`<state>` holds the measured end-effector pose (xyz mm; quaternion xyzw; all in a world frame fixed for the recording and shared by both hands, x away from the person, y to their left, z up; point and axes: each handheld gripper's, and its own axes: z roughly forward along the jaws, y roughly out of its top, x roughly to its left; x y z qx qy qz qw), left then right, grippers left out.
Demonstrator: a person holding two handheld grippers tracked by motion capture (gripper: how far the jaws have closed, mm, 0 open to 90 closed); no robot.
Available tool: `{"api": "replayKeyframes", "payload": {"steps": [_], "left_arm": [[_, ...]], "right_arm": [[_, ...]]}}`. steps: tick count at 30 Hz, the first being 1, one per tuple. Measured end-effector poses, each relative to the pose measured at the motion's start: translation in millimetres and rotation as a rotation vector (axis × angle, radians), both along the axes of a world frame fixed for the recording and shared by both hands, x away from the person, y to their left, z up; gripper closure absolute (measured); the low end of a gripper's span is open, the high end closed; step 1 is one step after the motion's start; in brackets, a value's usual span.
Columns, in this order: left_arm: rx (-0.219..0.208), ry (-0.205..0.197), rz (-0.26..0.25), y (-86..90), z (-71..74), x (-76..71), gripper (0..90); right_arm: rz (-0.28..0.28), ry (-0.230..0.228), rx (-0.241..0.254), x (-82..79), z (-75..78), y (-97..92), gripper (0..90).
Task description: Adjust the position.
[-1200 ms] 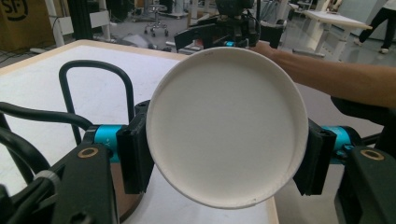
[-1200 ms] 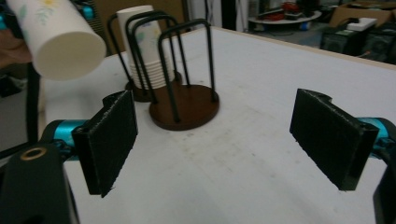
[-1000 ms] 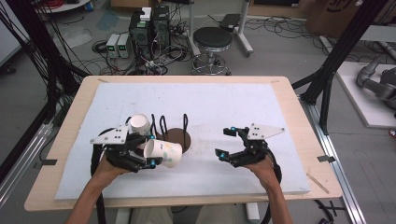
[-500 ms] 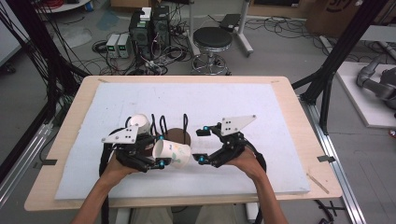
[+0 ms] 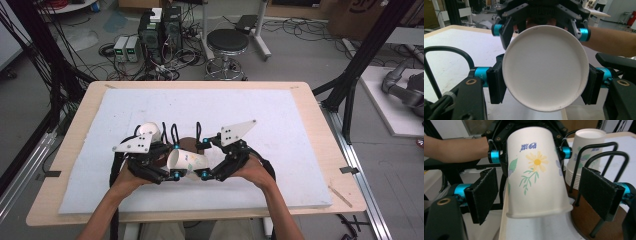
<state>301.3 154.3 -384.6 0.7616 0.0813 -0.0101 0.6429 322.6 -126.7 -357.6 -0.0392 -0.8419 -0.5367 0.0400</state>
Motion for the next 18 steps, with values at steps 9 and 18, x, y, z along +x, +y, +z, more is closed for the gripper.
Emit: {"api": "replayKeyframes", "payload": {"steps": [9, 18], "left_arm": [[-0.019, -0.007, -0.021, -1.7, 4.4, -1.6, 34.7], [-0.032, -0.012, -0.033, -2.5, 6.4, -1.9, 34.7]], "right_arm": [[0.073, 0.038, -0.031, 0.1, -10.5, 19.1, 16.7], [0.095, 0.067, -0.027, 1.5, -16.4, 22.5, 19.6]]}}
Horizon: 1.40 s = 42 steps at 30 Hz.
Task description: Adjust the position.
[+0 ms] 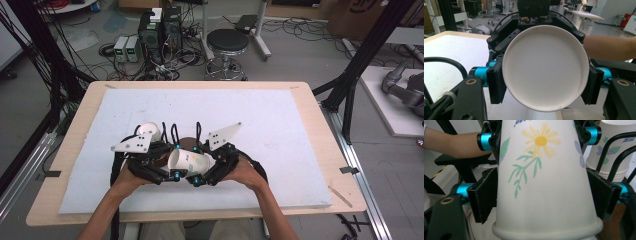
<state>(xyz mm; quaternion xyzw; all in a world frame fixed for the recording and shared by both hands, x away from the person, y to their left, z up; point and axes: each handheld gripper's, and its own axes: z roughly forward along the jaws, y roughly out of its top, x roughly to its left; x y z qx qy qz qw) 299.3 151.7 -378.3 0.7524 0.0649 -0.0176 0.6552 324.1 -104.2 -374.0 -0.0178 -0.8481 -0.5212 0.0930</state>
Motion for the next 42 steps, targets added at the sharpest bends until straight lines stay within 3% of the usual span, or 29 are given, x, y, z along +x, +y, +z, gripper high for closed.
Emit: {"api": "replayKeyframes", "payload": {"steps": [8, 16, 18, 19, 20, 31, 32, 33, 34, 35, 36, 37, 40, 42], "left_arm": [[-0.006, 0.002, -0.009, 1.2, 0.2, -0.1, 35.0], [-0.003, -0.009, -0.015, 1.3, -0.8, -1.5, 33.2], [-0.009, -0.017, 0.003, 0.9, -0.9, -1.9, 11.6], [-0.008, -0.02, 0.014, 1.2, -1.0, -1.5, 11.6], [-0.008, -0.022, 0.026, 2.4, -1.1, -1.5, 5.2], [0.003, -0.029, 0.043, 6.4, -1.6, -2.5, 5.1], [0.03, -0.033, 0.049, 6.6, -0.6, -3.6, 5.1], [0.03, -0.033, 0.049, 6.6, -0.6, -3.6, 5.1], [0.088, -0.036, 0.073, 6.1, 2.3, -6.8, 5.1], [0.088, -0.036, 0.073, 6.1, 2.3, -6.8, 5.1], [0.175, -0.046, 0.094, 5.4, 6.3, -10.1, 5.1], [0.235, -0.053, 0.103, 4.7, 8.4, -11.4, 5.1], [0.407, -0.041, 0.078, -0.2, 12.8, -11.1, 5.1], [0.498, -0.026, 0.048, -5.6, 13.8, -10.5, 5.1]], "right_arm": [[0.015, 0.024, -0.004, 1.2, -2.3, 0.4, 24.3], [0.017, 0.011, -0.008, 0.8, -2.5, 0.8, 27.5], [0.016, 0.012, -0.013, 0.7, -1.9, -0.4, 28.0], [0.016, 0.012, -0.013, 0.7, -1.9, -0.4, 28.0], [0.014, 0.011, -0.013, 0.5, -1.7, -0.7, 28.2], [0.005, 0.01, -0.029, -0.5, -2.1, -3.2, 29.8], [0.003, 0.011, -0.033, -0.6, -2.0, -3.6, 29.8], [0.0, 0.008, -0.041, -0.6, -1.7, -4.2, 29.8], [-0.005, 0.009, -0.053, -1.1, -1.1, -5.1, 29.8], [-0.005, 0.009, -0.053, -1.1, -1.1, -5.1, 29.8], [-0.013, -0.004, -0.095, -1.8, 1.2, -8.1, 29.8], [-0.015, -0.004, -0.111, -2.1, 2.0, -9.0, 29.7], [-0.025, -0.023, -0.212, -3.6, 6.5, -11.0, 29.7], [-0.025, -0.04, -0.276, -4.3, 9.5, -10.1, 29.7]]}}
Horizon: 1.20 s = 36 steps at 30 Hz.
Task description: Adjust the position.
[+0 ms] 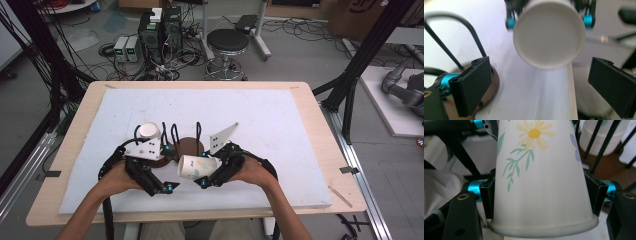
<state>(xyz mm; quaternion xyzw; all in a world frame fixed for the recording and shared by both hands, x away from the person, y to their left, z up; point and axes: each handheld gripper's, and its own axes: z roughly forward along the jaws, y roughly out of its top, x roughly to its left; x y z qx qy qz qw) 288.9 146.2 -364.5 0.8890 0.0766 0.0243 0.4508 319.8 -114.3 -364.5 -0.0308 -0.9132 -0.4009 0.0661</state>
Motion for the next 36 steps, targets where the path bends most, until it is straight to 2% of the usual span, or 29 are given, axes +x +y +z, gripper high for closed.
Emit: {"api": "replayKeyframes", "payload": {"steps": [1, 2, 3, 4, 5, 6, 7, 8, 9, 10, 11, 12, 13, 14, 15, 19, 24, 26, 28, 36], "left_arm": [[0.039, 0.013, -0.015, -2.5, 0.6, 1.2, 5.1], [0.039, 0.013, -0.015, -2.5, 0.6, 1.2, 5.1], [0.063, 0.028, -0.026, -5.0, 0.7, 2.2, 5.1], [0.081, 0.037, -0.032, -7.5, 0.9, 3.0, 5.1], [0.104, 0.039, -0.035, -9.8, 1.6, 4.5, 5.2], [0.142, 0.056, -0.041, -12.1, 3.2, 7.8, 5.2], [0.142, 0.056, -0.041, -12.1, 3.2, 7.8, 5.2], [0.179, 0.072, -0.033, -14.4, 4.4, 10.1, 5.2], [0.221, 0.08, -0.031, -16.8, 5.5, 12.0, 5.2], [0.241, 0.075, -0.029, -18.7, 5.7, 12.7, 5.2], [0.241, 0.075, -0.029, -18.7, 5.7, 12.7, 5.2], [0.29, 0.083, -0.035, -21.9, 7.3, 13.8, 5.2], [0.29, 0.083, -0.035, -21.9, 7.3, 13.8, 5.9], [0.302, 0.077, -0.044, -23.5, 7.9, 14.0, 5.9], [0.301, 0.083, -0.057, -25.6, 9.1, 14.0, 11.7], [0.294, 0.077, -0.064, -30.0, 9.3, 14.3, 11.8], [0.275, 0.085, -0.08, -44.3, 5.9, 14.8, 11.8], [0.282, 0.077, -0.095, -49.0, 5.5, 16.0, 11.8], [0.263, 0.081, -0.101, -55.1, 3.9, 15.5, 11.8], [0.257, 0.081, -0.101, -57.9, 3.3, 17.9, 11.8]], "right_arm": [[0.004, -0.007, -0.034, -0.5, 1.8, 0.9, 29.7], [0.004, -0.007, -0.034, -0.5, 1.8, 0.9, 29.7], [0.006, -0.027, -0.102, -1.8, 5.6, 3.7, 29.7], [0.006, -0.027, -0.102, -1.8, 5.6, 3.7, 29.7], [0.008, -0.042, -0.19, -4.0, 9.9, 7.2, 29.6], [0.01, -0.048, -0.218, -4.6, 11.2, 8.3, 29.6], [0.01, -0.048, -0.218, -4.6, 11.2, 8.3, 29.6], [0.015, -0.057, -0.249, -4.9, 12.3, 9.8, 29.6], [0.021, -0.076, -0.321, -6.2, 14.9, 12.8, 29.6], [0.023, -0.08, -0.342, -6.4, 15.7, 13.5, 29.6], [0.023, -0.08, -0.342, -6.4, 15.7, 13.5, 29.6], [0.019, -0.098, -0.407, -7.1, 17.8, 16.0, 29.6], [0.019, -0.098, -0.407, -7.1, 17.8, 16.0, 29.6], [0.019, -0.1, -0.428, -7.2, 18.4, 16.7, 29.6], [0.021, -0.11, -0.469, -7.9, 19.9, 18.7, 29.6], [0.03, -0.112, -0.467, -8.1, 22.5, 19.7, 29.6], [0.035, -0.109, -0.463, -8.6, 22.9, 22.5, 29.6], [0.04, -0.111, -0.461, -8.4, 22.7, 23.1, 29.6], [0.042, -0.108, -0.453, -8.0, 22.9, 23.7, 29.6], [0.041, -0.107, -0.443, -7.3, 23.9, 22.4, 29.6]]}}
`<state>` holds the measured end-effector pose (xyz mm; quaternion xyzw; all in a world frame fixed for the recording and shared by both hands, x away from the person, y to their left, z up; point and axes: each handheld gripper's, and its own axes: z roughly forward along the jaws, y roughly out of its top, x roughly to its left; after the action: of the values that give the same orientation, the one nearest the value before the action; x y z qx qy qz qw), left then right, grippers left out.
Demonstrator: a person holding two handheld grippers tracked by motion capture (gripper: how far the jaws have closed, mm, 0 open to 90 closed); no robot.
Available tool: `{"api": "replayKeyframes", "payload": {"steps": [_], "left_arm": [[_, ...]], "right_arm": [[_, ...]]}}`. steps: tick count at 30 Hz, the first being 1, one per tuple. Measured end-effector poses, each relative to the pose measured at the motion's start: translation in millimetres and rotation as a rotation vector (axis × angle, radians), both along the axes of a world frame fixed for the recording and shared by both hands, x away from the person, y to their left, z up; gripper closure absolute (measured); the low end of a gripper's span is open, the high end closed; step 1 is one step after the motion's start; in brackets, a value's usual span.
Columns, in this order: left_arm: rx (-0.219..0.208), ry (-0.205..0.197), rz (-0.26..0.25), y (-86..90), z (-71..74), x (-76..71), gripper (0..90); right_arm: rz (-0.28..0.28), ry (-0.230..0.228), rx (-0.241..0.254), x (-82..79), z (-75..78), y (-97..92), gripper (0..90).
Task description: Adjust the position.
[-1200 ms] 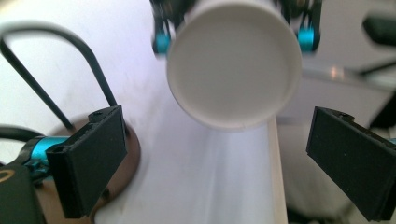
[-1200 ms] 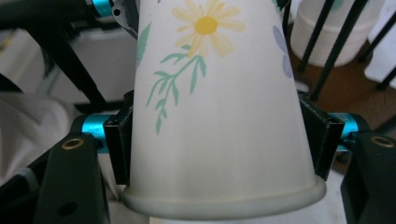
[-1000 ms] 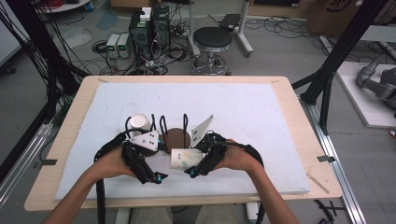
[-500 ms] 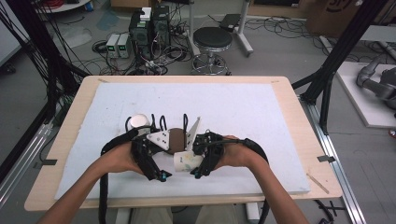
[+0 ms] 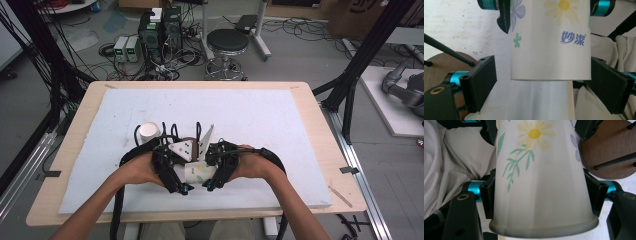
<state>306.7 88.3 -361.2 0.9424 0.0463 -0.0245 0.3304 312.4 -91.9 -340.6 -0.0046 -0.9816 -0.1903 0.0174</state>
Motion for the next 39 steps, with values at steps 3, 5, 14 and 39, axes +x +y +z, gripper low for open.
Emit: {"api": "replayKeyframes", "payload": {"steps": [3, 5, 14, 39], "left_arm": [[-0.017, 0.002, -0.002, -0.8, 0.4, -0.6, 12.7], [-0.022, 0.003, -0.005, -0.9, 0.5, -0.4, 15.1], [-0.032, 0.007, -0.029, -3.1, -0.6, -0.1, 35.4], [-0.023, 0.011, -0.013, -2.0, -1.8, 0.2, 36.0]], "right_arm": [[0.0, -0.002, 0.001, 0.2, 0.2, 0.0, 29.6], [0.001, 0.001, 0.008, 0.2, 0.5, 0.1, 29.6], [0.008, 0.011, 0.01, 1.2, -1.6, 1.5, 29.7], [-0.015, -0.006, 0.079, 4.6, -0.1, 0.6, 16.9]]}}
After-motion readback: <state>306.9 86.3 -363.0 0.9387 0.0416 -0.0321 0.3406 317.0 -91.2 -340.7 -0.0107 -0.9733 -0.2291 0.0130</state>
